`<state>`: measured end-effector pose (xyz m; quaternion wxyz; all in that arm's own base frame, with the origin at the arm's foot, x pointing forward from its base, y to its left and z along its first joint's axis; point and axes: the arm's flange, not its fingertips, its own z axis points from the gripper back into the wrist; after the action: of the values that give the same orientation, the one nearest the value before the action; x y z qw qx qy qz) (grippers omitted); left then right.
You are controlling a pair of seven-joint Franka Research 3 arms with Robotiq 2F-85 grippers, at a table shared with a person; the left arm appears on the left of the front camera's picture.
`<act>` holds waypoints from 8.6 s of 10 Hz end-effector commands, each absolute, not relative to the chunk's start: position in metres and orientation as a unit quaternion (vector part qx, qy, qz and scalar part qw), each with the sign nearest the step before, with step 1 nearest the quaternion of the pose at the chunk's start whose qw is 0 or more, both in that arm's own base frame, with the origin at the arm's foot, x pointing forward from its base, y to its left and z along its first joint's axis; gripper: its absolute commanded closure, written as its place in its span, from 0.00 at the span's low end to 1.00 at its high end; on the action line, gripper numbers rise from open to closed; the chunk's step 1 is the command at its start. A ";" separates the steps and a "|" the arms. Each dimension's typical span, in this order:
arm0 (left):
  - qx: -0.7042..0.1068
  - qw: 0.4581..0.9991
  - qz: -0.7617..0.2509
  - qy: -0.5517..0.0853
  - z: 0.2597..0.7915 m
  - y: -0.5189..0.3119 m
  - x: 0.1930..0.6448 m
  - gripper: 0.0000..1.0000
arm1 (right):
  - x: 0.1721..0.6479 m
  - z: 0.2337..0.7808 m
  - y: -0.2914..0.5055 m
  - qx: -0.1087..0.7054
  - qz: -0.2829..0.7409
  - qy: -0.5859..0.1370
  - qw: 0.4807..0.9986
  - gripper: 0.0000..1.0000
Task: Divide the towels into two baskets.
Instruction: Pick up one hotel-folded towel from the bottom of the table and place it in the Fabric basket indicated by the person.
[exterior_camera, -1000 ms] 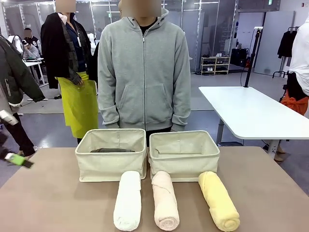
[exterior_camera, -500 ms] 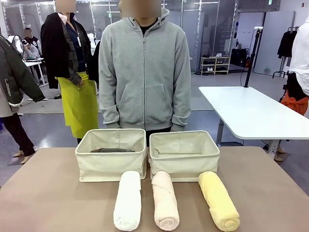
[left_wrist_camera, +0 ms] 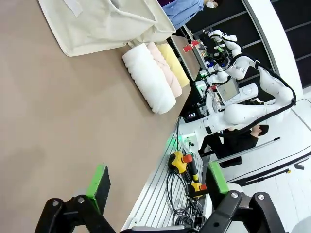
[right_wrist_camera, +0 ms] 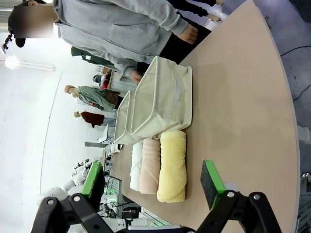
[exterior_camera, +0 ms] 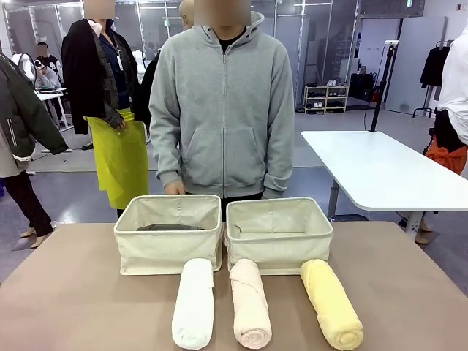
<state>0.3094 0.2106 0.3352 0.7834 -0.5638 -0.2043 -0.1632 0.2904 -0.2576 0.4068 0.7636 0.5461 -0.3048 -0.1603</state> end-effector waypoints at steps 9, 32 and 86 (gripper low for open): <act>-0.565 0.786 -0.173 -0.180 0.343 0.191 0.314 0.00 | 0.290 0.409 -0.258 0.549 -0.161 -0.311 0.759 0.00; -0.376 0.924 -0.005 -0.069 0.300 -0.223 0.375 0.00 | 0.290 0.409 -0.258 0.549 -0.161 -0.311 0.759 0.00; 0.010 0.704 -0.710 -0.020 0.450 -0.214 0.615 0.00 | 0.290 0.409 -0.258 0.549 -0.161 -0.311 0.759 0.00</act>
<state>0.6110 -0.2110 0.4639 0.7118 0.0167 -0.0300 -0.7015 0.2907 -0.2576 0.4070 0.7637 0.5461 -0.3049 -0.1601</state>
